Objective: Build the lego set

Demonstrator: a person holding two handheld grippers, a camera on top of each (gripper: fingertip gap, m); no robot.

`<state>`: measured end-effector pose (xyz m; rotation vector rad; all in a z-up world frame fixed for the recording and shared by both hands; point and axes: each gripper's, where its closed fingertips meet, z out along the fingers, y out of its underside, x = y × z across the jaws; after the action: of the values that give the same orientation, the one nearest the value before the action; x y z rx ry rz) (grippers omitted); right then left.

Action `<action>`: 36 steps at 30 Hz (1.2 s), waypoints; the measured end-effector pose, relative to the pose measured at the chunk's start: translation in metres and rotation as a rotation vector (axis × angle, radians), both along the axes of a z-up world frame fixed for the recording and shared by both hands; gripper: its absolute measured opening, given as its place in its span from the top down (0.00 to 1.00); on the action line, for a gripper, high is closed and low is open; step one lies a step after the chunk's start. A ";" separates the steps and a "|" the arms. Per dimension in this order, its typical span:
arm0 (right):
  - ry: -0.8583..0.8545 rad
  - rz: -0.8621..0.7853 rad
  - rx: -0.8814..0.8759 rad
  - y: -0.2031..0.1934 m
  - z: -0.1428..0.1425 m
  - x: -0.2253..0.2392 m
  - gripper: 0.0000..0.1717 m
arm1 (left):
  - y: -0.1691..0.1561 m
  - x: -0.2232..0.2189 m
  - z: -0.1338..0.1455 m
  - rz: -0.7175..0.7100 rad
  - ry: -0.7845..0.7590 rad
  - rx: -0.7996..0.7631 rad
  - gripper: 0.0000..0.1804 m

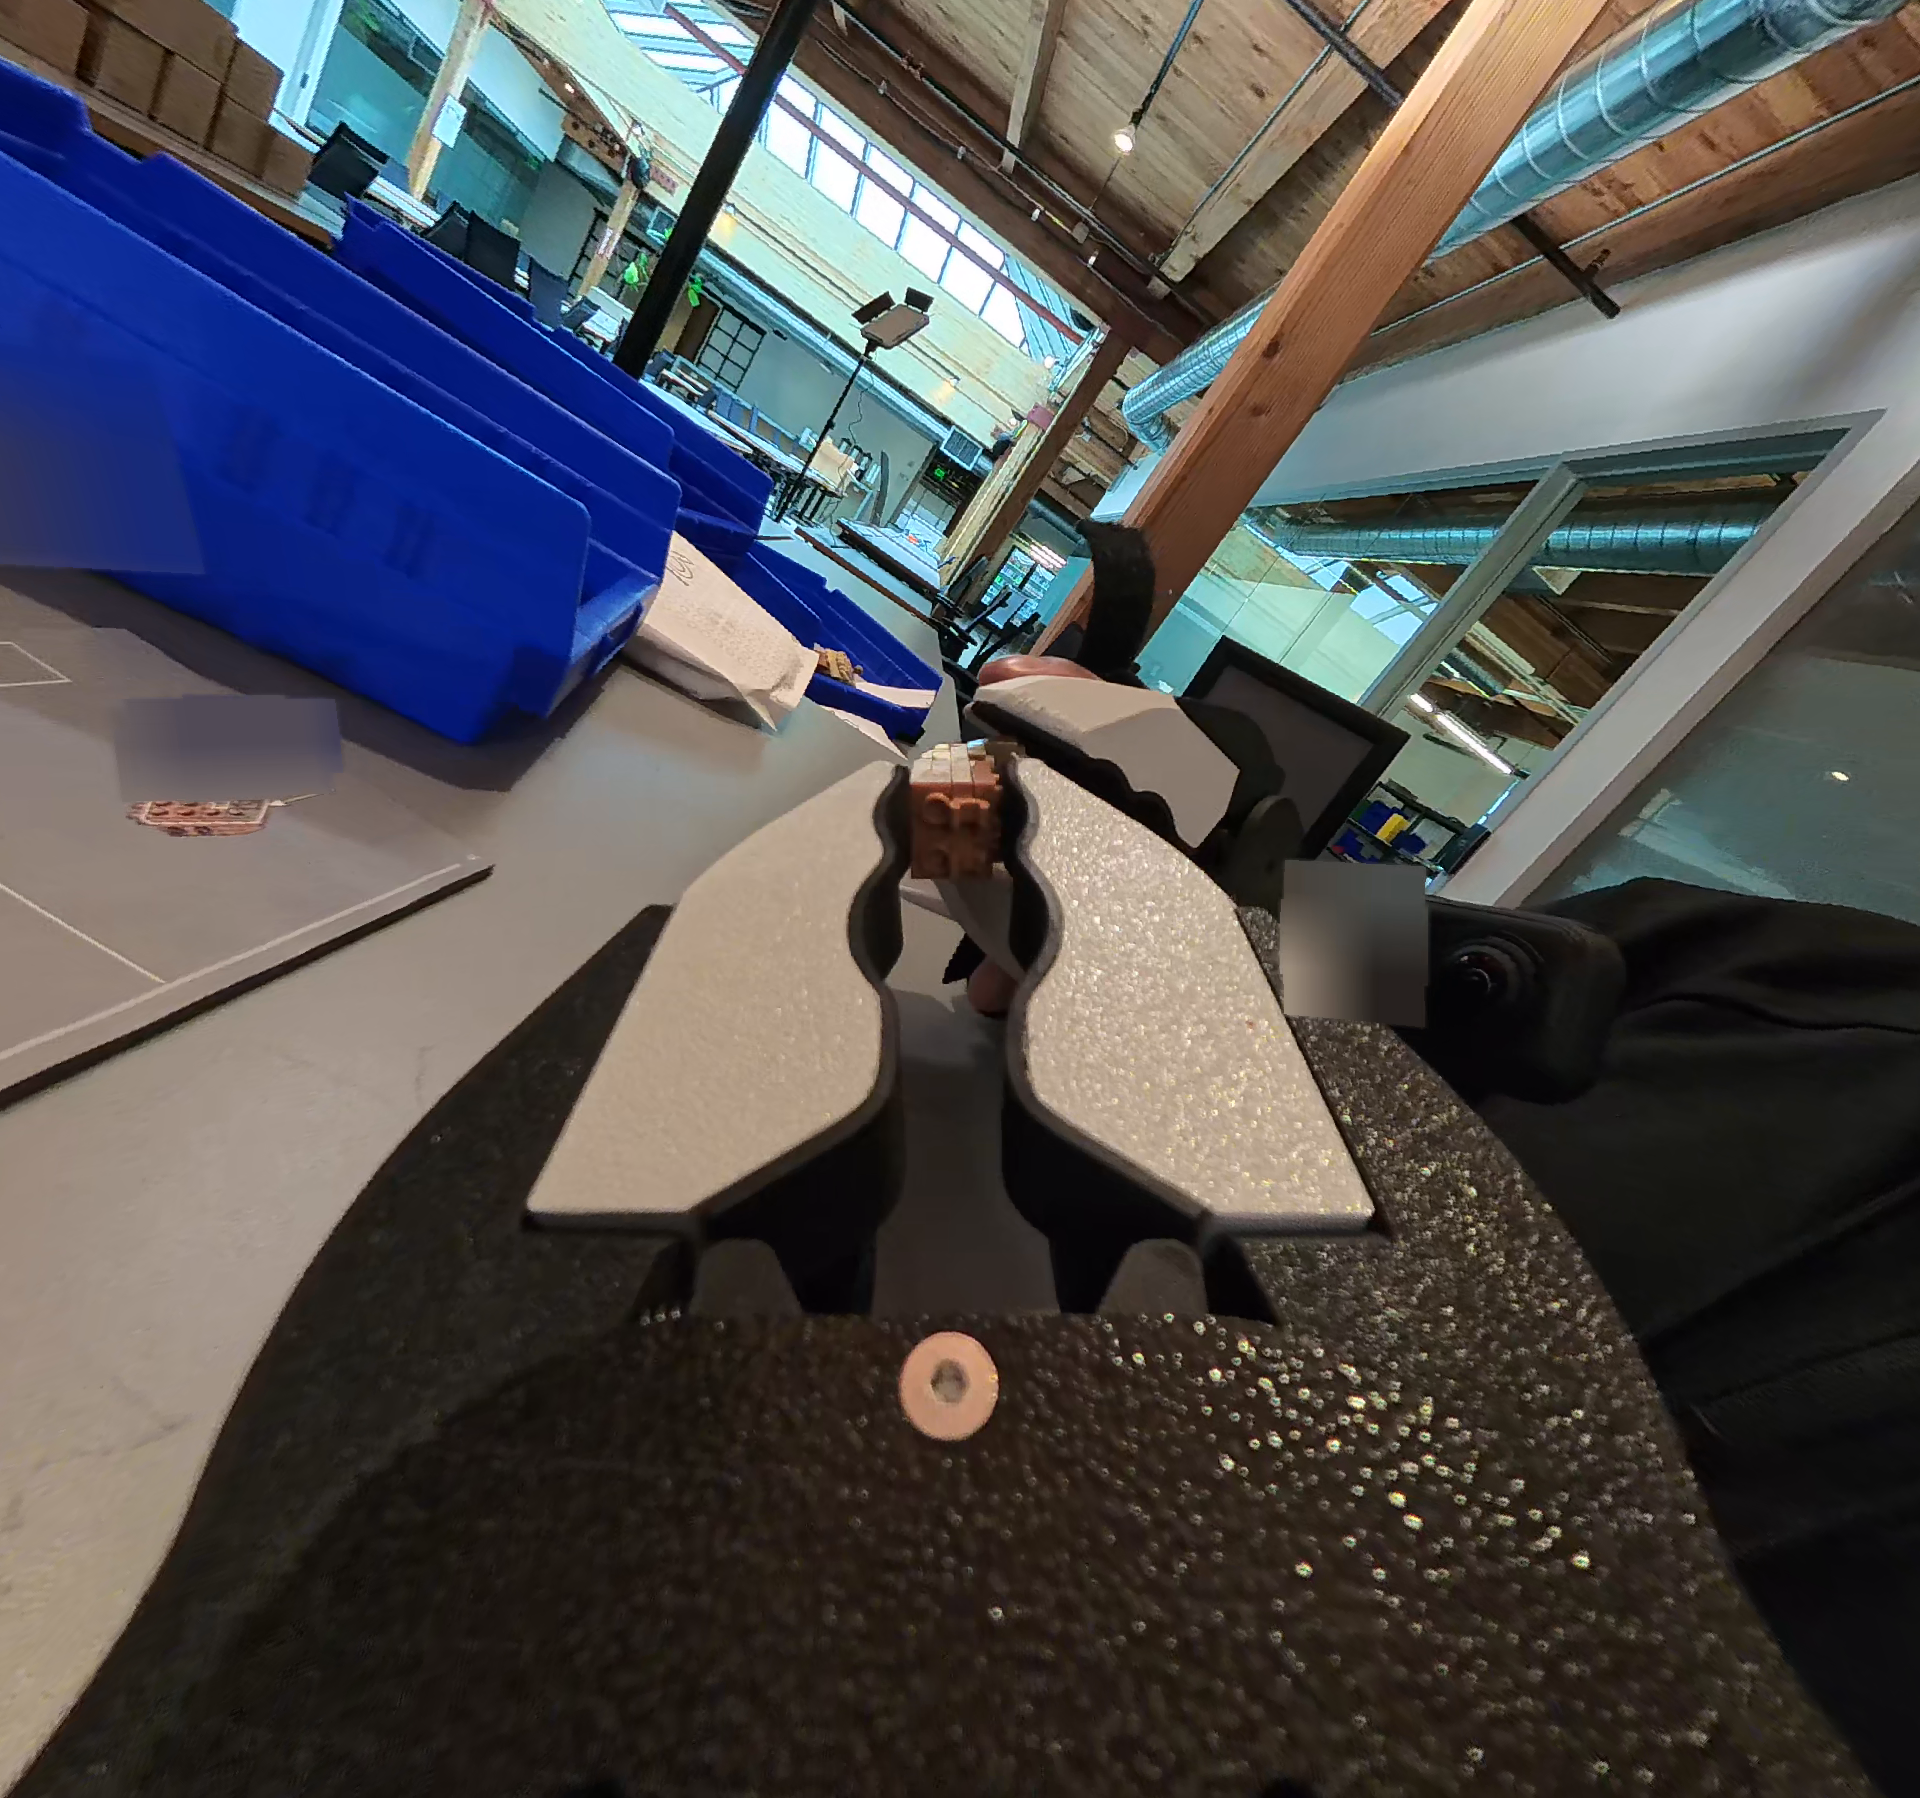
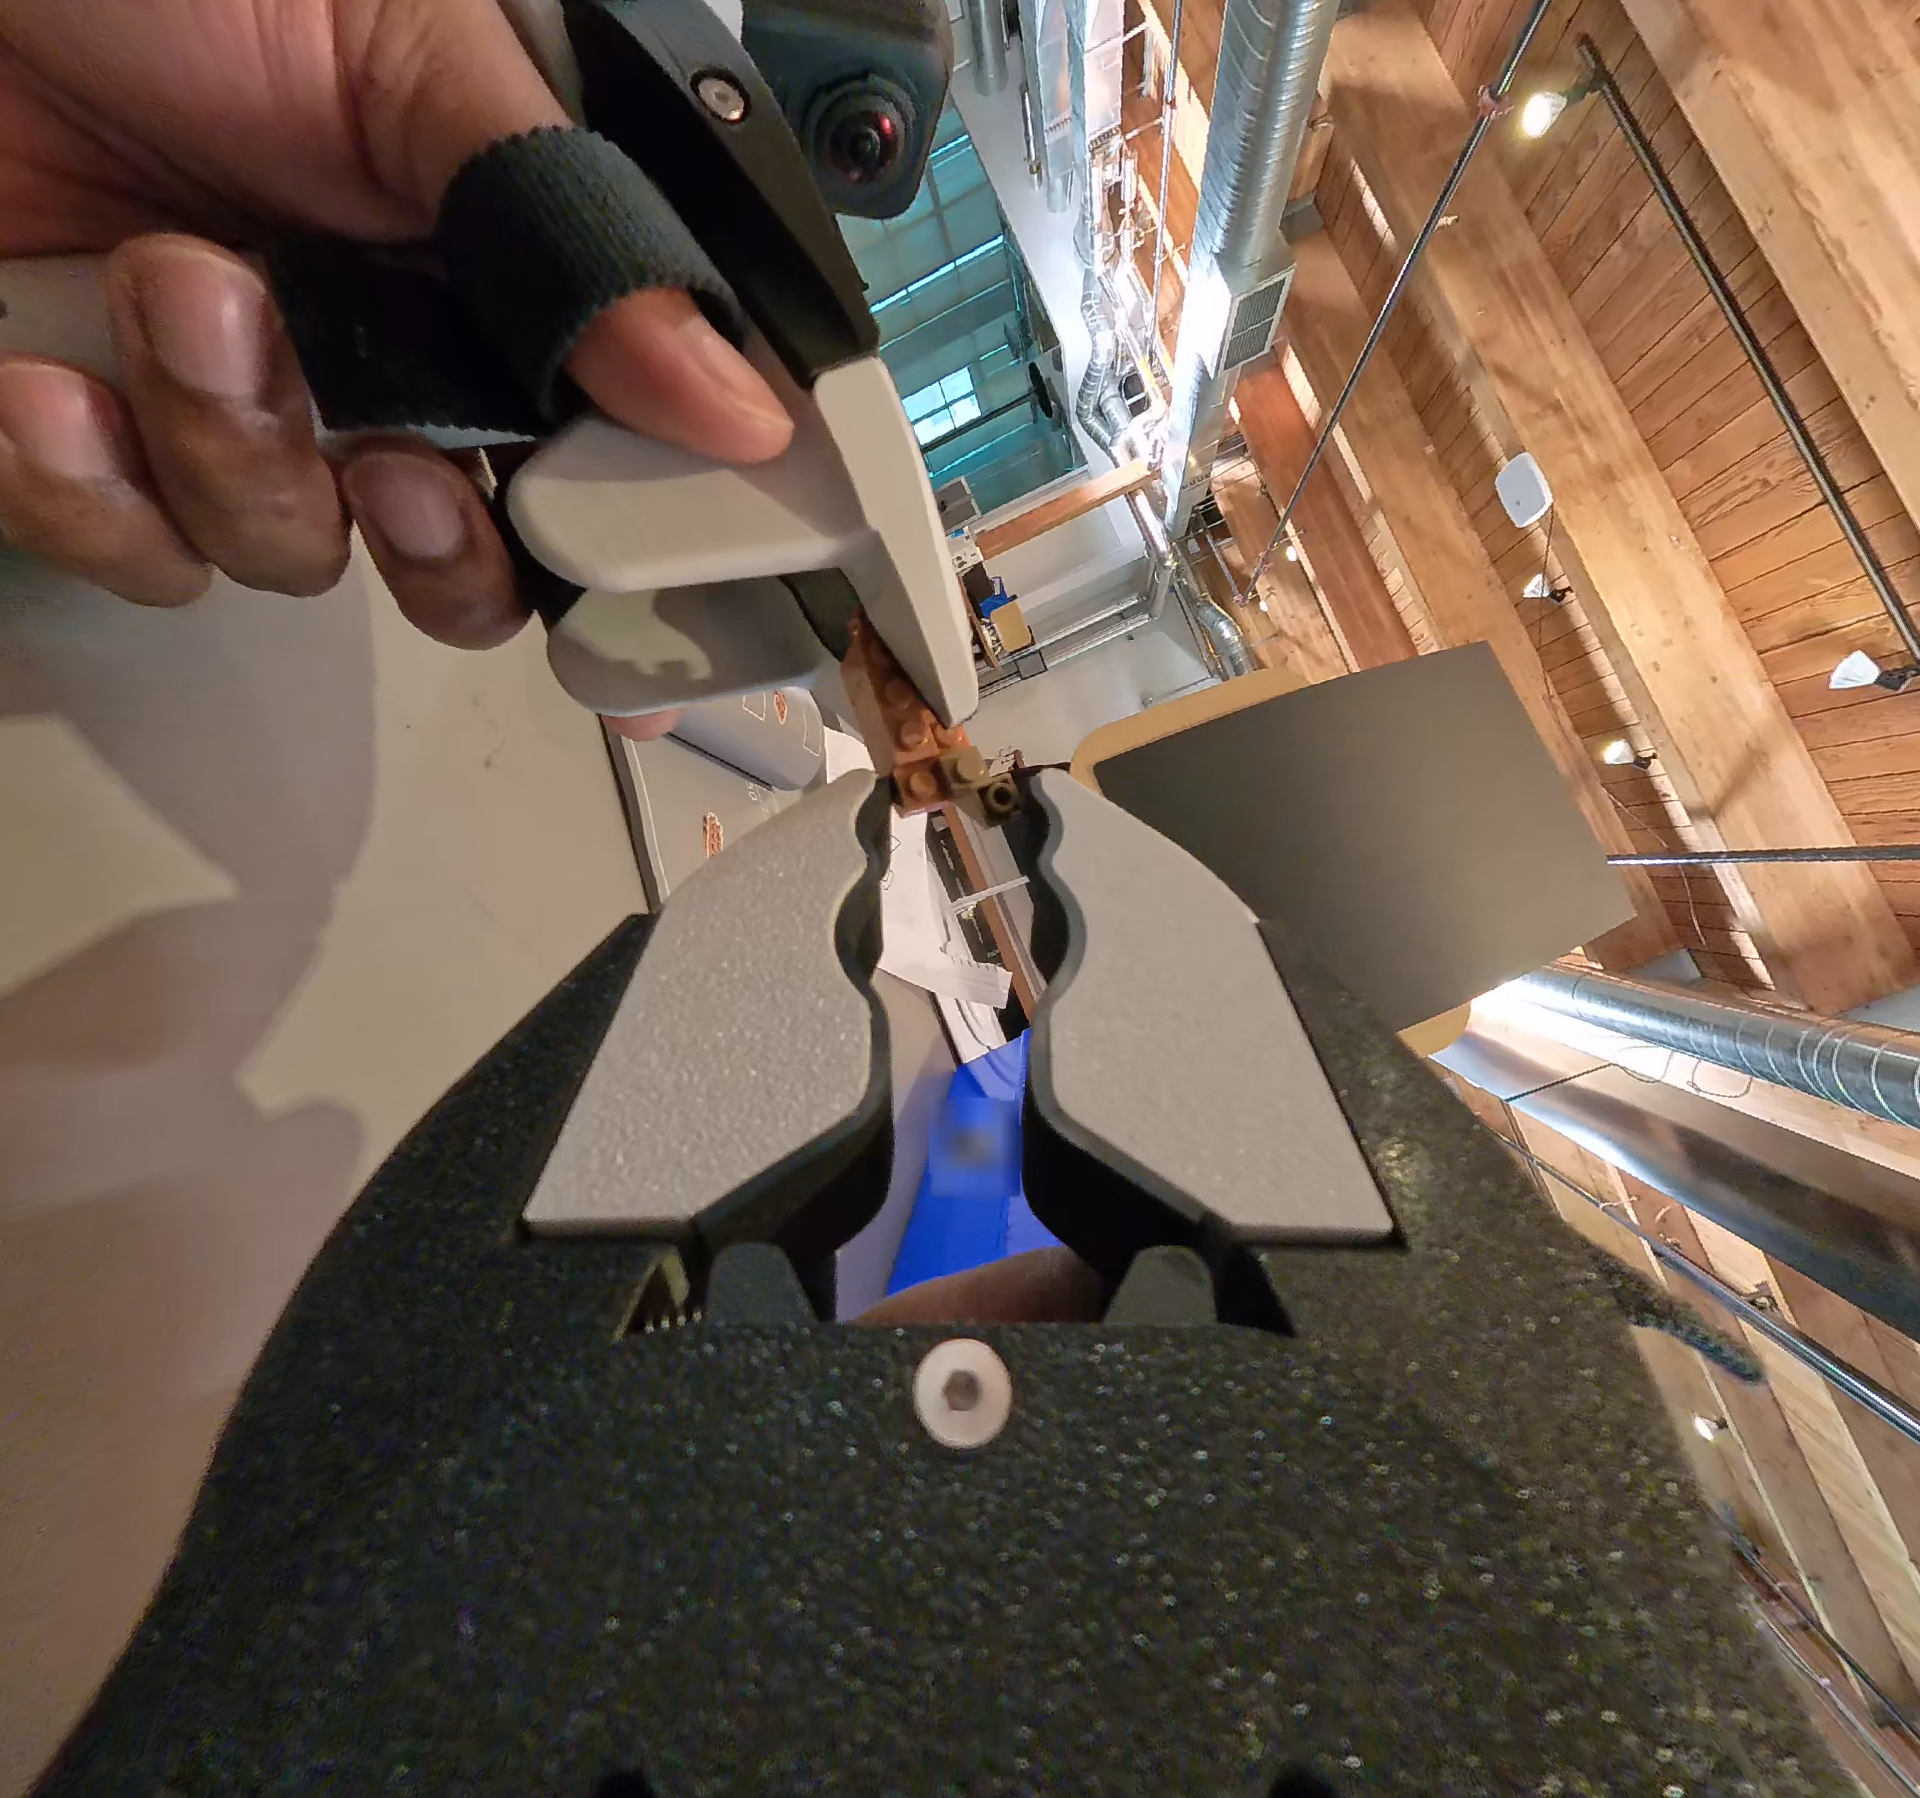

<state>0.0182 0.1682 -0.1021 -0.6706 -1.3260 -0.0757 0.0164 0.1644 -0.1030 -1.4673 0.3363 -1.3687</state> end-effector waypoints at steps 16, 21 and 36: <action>0.075 0.078 0.082 -0.020 0.015 0.005 0.76 | -0.015 0.002 0.019 -0.026 -0.034 0.107 0.92; 0.113 0.116 0.050 -0.033 0.014 0.013 0.73 | -0.031 0.011 0.027 -0.136 -0.076 0.114 0.92; 0.130 0.270 0.124 -0.069 0.016 0.028 0.82 | -0.069 0.042 0.011 -0.442 0.030 0.084 0.92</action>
<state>0.0461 0.0995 -0.0859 -0.3812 -1.2643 0.1019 0.0583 0.0959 -0.0915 -1.3939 0.7634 -1.6564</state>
